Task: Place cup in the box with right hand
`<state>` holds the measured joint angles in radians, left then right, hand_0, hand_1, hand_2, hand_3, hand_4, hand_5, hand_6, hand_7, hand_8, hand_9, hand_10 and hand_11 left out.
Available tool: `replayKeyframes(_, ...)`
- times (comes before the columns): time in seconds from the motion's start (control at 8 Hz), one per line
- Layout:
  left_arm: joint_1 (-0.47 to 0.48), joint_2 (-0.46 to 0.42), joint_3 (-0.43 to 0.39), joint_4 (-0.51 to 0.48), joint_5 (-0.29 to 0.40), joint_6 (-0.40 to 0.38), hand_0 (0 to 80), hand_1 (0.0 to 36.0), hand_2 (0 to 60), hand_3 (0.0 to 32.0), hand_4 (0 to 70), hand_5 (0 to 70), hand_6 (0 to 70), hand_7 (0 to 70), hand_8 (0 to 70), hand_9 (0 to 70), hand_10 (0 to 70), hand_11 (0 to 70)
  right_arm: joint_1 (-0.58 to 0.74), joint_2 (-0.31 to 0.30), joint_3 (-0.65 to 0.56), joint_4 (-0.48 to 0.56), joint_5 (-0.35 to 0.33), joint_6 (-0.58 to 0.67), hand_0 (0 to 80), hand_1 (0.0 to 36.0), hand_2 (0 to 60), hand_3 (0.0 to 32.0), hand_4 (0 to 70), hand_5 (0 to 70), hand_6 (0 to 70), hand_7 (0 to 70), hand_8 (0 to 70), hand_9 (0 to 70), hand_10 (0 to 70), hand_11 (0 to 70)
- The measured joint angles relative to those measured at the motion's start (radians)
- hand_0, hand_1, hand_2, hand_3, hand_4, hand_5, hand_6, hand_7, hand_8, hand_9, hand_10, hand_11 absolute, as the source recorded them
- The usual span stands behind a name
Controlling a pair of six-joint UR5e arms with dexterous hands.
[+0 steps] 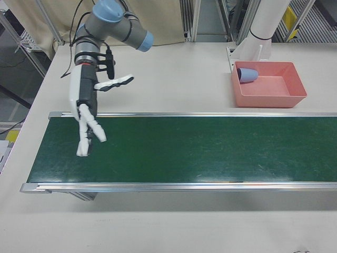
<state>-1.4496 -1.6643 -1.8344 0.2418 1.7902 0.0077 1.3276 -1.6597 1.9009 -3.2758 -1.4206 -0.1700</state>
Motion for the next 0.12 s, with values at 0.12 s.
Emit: replayKeyframes(0.12, 0.0, 0.0, 0.0, 0.0, 0.0, 0.0, 0.0, 0.0, 0.0, 0.0, 0.0, 0.0, 0.0, 0.0, 0.0, 0.0, 0.0, 0.0, 0.056, -0.008, -0.084, 0.072, -0.03, 0.014, 47.4, 11.3, 0.0, 0.0, 0.0, 4.5, 3.6, 7.7, 1.0, 2.1, 3.2, 6.3)
